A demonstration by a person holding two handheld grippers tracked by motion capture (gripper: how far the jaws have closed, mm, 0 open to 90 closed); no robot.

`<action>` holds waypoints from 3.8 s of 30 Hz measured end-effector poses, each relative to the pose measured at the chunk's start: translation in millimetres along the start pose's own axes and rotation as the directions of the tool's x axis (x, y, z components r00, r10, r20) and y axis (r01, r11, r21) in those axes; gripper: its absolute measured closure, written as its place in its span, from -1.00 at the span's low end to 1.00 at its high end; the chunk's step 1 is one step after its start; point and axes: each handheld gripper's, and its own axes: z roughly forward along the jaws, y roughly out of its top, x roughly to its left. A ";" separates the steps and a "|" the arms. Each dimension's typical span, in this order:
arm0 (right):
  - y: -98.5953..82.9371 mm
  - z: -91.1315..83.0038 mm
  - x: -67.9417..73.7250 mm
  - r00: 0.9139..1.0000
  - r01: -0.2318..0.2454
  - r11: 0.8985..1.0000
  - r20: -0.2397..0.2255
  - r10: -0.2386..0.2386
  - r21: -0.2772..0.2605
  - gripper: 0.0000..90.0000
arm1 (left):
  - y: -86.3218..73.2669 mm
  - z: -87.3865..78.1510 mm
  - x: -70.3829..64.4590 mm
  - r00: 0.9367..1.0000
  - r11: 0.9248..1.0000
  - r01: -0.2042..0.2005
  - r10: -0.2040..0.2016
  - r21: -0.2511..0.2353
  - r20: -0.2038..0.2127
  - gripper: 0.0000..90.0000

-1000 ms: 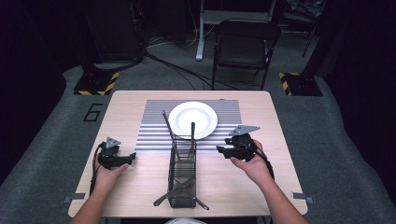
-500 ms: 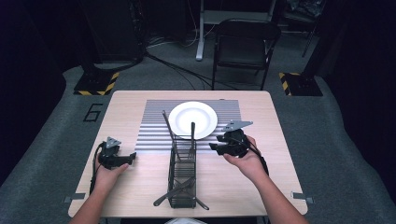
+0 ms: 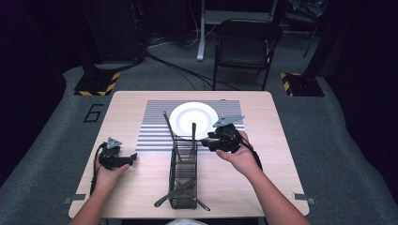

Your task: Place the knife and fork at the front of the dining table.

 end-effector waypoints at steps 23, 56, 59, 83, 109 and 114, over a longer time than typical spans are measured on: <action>23.5 22.9 14.8 0.998 0.047 0.999 -0.034 -0.047 -0.014 0.35 | 1.2 -0.5 0.0 1.000 1.000 -0.013 0.013 0.016 0.011 -0.67; 20.4 28.6 30.2 0.991 0.128 0.991 -0.030 -0.127 0.031 0.91 | 1.1 1.0 -0.7 1.000 1.000 -0.016 0.016 0.001 0.011 -0.67; 17.7 31.3 30.7 0.992 0.124 0.992 -0.034 -0.123 0.038 0.92 | 1.0 1.0 -0.8 1.000 1.000 -0.015 0.015 0.000 0.010 -0.67; 17.5 40.4 33.1 0.992 0.121 0.989 -0.039 -0.118 0.090 0.94 | 1.2 1.2 -0.7 1.000 1.000 -0.016 0.016 0.000 0.012 -0.67; 53.1 1.5 41.9 0.991 0.089 0.994 -0.106 -0.082 0.062 0.94 | 1.2 1.3 -0.7 1.000 1.000 -0.017 0.017 0.000 0.012 -0.67; 66.2 -13.1 43.8 0.989 0.096 0.994 -0.116 -0.089 0.056 0.94 | 1.2 1.3 -0.7 1.000 1.000 -0.017 0.017 0.000 0.012 -0.67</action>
